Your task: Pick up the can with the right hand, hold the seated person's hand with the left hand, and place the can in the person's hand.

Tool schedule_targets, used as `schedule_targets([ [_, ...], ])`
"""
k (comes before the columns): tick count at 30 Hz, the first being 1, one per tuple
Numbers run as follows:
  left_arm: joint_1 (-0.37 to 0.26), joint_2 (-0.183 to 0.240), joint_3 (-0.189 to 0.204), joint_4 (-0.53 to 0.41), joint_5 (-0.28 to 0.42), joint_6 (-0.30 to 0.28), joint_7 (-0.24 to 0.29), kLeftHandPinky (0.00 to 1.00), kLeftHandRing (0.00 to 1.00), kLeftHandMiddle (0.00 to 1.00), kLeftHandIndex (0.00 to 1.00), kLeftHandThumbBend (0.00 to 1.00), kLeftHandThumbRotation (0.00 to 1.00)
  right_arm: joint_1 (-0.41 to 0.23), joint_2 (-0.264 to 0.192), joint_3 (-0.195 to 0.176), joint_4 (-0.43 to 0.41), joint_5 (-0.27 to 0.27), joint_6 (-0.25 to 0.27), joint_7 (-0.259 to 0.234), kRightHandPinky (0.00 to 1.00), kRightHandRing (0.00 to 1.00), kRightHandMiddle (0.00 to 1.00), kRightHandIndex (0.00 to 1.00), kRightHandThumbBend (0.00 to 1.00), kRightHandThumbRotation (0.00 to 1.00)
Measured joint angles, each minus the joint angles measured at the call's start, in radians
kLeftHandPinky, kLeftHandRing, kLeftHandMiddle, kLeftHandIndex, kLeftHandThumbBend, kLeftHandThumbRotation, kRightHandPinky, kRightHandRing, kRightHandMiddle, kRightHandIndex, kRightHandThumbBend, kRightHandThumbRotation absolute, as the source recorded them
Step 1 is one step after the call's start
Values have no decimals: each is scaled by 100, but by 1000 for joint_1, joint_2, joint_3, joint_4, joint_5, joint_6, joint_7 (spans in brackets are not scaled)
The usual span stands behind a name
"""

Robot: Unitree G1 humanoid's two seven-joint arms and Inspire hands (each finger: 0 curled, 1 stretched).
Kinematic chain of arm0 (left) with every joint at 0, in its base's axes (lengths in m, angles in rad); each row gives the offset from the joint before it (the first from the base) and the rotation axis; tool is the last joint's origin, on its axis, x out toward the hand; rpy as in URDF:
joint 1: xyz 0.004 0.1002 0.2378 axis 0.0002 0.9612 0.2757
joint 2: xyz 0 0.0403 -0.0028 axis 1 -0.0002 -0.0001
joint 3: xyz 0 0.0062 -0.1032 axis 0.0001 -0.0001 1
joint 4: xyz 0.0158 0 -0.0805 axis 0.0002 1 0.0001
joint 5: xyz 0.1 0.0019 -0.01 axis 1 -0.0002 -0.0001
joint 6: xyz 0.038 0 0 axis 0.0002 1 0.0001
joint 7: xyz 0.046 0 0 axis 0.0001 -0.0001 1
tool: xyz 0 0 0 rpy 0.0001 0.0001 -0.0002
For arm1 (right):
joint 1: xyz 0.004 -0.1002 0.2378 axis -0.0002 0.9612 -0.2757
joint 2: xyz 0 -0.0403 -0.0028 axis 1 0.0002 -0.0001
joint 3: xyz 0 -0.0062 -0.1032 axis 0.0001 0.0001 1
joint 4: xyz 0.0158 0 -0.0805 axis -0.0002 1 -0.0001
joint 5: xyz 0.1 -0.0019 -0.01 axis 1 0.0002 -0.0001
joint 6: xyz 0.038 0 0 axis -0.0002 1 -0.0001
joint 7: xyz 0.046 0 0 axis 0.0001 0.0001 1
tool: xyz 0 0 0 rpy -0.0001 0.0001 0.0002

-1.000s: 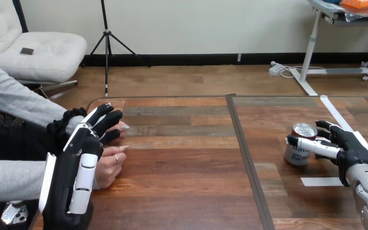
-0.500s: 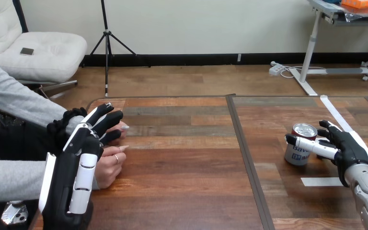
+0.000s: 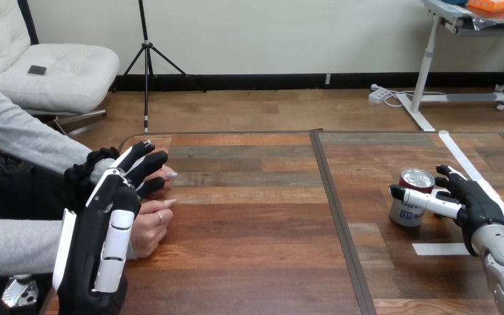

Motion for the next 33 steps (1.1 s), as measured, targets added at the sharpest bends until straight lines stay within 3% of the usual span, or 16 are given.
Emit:
schedule_targets([
  [8, 0, 0, 0, 0, -1, 0, -2, 80, 85, 80, 83, 63, 95, -2, -1, 4, 0, -3, 1, 0, 78, 93, 94, 95, 100, 25],
  [22, 0, 0, 0, 0, -5, 0, -8, 79, 84, 80, 83, 61, 94, -5, -4, 9, 0, -7, 4, 1, 84, 92, 93, 93, 100, 18],
  [33, 0, 0, 0, 0, -5, 1, -9, 81, 85, 81, 82, 58, 92, -7, -4, 11, 0, -4, 13, 0, 86, 90, 89, 89, 100, 7],
])
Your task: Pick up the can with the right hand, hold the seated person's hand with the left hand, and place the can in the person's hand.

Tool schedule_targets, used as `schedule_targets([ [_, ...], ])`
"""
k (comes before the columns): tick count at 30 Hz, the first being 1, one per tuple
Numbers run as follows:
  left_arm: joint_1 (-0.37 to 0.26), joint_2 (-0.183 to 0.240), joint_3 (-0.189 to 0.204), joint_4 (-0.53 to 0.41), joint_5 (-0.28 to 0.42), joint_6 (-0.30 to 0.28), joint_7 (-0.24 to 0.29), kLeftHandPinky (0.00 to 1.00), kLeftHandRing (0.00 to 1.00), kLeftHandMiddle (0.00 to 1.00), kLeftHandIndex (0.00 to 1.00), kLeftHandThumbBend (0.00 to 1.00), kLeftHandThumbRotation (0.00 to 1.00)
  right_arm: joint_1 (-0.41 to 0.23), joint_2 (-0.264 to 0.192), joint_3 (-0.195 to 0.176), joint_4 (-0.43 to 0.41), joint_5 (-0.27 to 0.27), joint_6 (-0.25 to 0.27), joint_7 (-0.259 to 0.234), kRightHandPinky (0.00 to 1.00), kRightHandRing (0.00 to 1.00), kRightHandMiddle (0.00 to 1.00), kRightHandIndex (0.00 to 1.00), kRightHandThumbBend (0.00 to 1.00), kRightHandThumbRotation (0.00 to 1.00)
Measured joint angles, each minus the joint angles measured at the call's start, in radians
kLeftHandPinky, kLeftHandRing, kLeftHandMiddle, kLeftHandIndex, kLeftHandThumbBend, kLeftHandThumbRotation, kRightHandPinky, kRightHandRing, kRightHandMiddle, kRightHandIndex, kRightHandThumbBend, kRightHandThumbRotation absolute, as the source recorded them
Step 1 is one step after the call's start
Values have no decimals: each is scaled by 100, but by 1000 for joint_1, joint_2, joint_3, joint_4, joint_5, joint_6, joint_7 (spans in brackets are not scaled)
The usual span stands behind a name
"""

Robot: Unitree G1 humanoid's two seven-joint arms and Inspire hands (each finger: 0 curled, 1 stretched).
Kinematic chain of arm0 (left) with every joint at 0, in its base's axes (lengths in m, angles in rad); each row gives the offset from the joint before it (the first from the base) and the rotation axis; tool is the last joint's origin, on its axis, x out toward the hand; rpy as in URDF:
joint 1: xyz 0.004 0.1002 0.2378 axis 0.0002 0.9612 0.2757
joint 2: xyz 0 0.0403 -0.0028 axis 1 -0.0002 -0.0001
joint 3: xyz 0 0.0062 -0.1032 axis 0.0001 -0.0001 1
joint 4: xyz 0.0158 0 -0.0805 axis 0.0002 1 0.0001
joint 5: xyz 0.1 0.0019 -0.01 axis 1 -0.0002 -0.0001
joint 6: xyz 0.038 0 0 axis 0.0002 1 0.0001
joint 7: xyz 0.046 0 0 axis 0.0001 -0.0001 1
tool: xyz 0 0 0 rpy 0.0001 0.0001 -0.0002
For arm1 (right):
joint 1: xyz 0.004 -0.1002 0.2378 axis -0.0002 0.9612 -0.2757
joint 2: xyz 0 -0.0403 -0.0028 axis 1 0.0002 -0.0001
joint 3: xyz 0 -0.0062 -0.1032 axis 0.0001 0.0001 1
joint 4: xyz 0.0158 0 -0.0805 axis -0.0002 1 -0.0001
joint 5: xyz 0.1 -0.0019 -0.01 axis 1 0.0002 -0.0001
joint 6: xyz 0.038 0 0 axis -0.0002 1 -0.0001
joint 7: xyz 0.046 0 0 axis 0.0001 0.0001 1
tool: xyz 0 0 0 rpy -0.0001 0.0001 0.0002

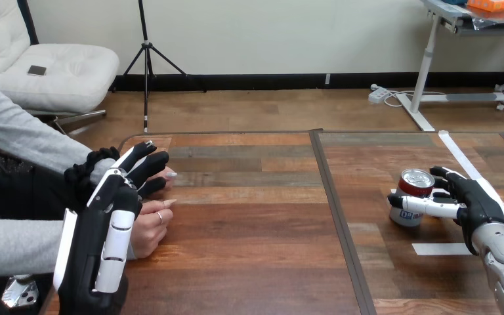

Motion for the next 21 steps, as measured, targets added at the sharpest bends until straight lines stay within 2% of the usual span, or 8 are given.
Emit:
schedule_targets([
  [11, 0, 0, 0, 0, -6, -4, -8, 75, 83, 80, 79, 41, 85, -6, 2, 9, 0, -5, 12, -17, 81, 84, 83, 84, 100, 1],
  [21, 0, 0, 1, 0, -6, -5, -4, 72, 81, 79, 78, 35, 79, -19, 2, 31, 0, -22, 26, -33, 78, 81, 80, 81, 100, 0],
])
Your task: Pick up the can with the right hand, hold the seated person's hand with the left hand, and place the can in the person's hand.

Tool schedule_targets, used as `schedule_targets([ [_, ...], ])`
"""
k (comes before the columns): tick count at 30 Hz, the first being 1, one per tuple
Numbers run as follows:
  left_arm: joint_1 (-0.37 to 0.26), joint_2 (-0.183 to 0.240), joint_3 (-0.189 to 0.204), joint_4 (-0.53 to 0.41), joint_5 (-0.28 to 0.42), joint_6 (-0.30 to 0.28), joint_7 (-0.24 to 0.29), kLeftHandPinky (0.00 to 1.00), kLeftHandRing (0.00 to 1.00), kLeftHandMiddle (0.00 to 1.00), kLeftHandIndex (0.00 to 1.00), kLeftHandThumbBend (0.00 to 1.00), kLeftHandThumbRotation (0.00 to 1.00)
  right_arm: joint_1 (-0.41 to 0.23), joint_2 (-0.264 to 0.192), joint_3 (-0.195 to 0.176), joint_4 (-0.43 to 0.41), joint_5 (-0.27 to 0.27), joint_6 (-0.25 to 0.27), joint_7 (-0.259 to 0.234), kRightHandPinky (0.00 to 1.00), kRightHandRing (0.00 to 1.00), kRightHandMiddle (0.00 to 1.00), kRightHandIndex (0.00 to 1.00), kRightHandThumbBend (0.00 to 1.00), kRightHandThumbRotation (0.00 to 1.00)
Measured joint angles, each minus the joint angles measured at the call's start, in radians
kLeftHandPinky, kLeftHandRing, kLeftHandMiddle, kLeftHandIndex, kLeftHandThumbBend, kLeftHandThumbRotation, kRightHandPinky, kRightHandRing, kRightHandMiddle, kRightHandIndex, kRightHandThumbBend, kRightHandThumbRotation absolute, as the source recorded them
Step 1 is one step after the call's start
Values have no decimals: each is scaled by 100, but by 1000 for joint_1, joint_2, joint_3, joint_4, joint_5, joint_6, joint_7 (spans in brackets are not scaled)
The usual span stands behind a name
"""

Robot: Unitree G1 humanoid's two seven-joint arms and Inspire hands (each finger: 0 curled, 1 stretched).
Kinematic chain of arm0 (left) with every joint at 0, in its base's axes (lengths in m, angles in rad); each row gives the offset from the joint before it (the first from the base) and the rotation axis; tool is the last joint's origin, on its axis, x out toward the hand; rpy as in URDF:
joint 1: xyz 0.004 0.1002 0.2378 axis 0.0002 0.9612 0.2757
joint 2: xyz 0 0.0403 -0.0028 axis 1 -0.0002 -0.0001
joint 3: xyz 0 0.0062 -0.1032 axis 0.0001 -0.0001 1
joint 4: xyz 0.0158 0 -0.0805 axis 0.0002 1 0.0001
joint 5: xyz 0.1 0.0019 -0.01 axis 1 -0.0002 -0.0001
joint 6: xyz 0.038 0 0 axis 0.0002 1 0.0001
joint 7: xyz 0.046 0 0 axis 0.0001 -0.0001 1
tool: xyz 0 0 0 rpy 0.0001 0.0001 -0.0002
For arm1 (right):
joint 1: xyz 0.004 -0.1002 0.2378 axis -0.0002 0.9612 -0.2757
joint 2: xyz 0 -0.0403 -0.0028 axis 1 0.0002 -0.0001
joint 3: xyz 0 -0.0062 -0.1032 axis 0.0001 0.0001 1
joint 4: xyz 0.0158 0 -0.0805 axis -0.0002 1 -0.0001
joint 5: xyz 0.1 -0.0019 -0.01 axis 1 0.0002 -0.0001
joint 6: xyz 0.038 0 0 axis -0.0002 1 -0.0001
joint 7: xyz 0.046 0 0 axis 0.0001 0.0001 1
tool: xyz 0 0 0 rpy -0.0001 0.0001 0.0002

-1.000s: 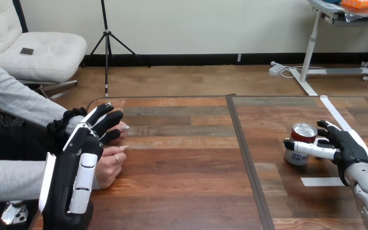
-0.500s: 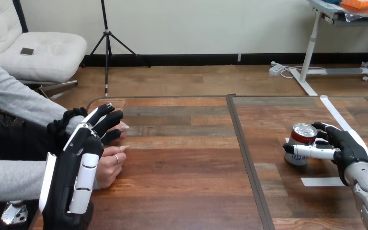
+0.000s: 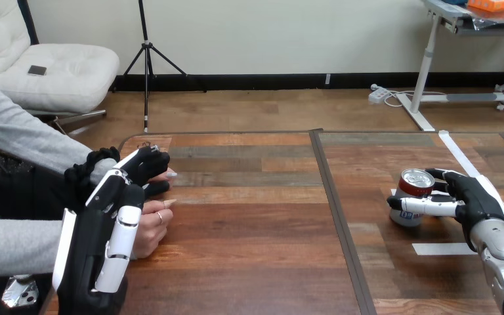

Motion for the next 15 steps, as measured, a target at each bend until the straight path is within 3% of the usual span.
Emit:
schedule_targets([
  [15, 0, 0, 1, 0, 0, 0, 2, 69, 80, 78, 77, 33, 75, -3, 1, 9, 0, -2, 3, -2, 75, 79, 78, 79, 100, 0],
])
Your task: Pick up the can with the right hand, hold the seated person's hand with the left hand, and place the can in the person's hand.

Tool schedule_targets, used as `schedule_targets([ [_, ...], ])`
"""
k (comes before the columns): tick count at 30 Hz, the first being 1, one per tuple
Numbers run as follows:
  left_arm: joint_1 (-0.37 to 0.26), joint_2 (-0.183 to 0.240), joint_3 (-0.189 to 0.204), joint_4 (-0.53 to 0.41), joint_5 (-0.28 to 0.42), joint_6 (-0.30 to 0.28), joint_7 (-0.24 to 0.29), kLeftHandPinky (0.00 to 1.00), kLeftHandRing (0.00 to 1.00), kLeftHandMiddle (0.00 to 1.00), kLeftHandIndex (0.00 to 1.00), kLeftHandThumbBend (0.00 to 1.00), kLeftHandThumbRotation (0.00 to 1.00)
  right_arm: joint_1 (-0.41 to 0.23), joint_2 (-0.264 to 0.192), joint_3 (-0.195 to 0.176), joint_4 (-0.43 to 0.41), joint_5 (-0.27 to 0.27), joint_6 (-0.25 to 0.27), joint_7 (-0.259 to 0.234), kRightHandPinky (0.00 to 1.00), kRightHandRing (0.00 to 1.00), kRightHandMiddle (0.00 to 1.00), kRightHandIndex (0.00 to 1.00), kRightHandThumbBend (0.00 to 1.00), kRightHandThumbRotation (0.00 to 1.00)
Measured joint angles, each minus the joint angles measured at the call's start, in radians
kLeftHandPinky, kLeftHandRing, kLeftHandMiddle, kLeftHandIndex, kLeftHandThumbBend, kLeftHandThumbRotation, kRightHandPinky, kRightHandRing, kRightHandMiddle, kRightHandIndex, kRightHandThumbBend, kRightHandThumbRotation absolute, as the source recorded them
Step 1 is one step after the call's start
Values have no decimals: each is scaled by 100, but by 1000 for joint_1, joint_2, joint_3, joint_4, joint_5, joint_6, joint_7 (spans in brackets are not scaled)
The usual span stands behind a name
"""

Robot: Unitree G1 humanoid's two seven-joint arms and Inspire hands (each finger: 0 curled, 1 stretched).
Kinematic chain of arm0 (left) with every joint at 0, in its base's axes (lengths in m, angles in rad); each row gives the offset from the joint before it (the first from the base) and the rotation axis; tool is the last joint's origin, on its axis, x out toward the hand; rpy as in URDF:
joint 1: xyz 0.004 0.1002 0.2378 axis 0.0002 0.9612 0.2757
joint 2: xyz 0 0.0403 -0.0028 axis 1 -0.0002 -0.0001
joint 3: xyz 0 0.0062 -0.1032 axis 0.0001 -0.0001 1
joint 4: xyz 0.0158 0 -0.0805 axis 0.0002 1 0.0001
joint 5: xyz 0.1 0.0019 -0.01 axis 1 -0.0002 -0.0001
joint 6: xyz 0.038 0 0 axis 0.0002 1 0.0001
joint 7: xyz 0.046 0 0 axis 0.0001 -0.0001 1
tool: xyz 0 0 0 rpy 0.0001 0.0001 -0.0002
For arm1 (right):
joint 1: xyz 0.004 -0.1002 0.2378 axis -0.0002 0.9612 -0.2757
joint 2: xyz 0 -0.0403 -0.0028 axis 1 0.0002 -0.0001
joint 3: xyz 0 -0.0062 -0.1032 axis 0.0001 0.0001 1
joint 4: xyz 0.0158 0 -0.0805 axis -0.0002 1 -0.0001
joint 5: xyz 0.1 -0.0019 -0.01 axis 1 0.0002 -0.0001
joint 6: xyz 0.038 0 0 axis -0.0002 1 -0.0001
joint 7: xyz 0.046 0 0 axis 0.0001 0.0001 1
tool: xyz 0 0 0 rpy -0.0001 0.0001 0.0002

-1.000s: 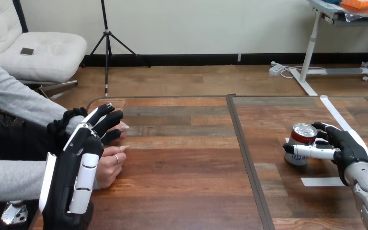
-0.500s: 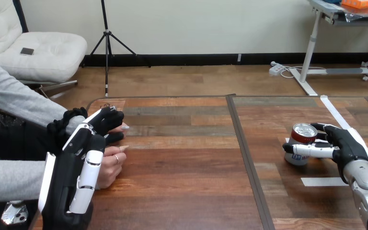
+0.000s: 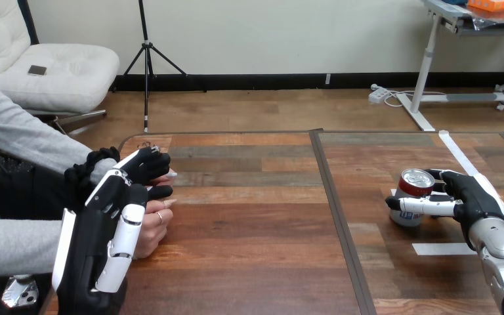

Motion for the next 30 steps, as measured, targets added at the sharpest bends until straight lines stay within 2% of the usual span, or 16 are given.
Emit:
schedule_targets([
  [13, 0, 0, 0, 0, 0, 0, 1, 70, 80, 78, 76, 36, 74, 0, 0, 10, 0, -6, 0, -16, 75, 77, 76, 78, 98, 0],
  [25, 0, -1, 0, 0, -9, -1, -2, 71, 80, 78, 75, 28, 72, 0, 3, 12, 0, -12, 0, -28, 73, 76, 74, 75, 94, 0],
  [30, 0, -1, -1, 0, -18, -4, -5, 71, 80, 78, 74, 24, 71, 0, 3, 12, 0, -13, -1, -31, 67, 70, 71, 73, 91, 0],
])
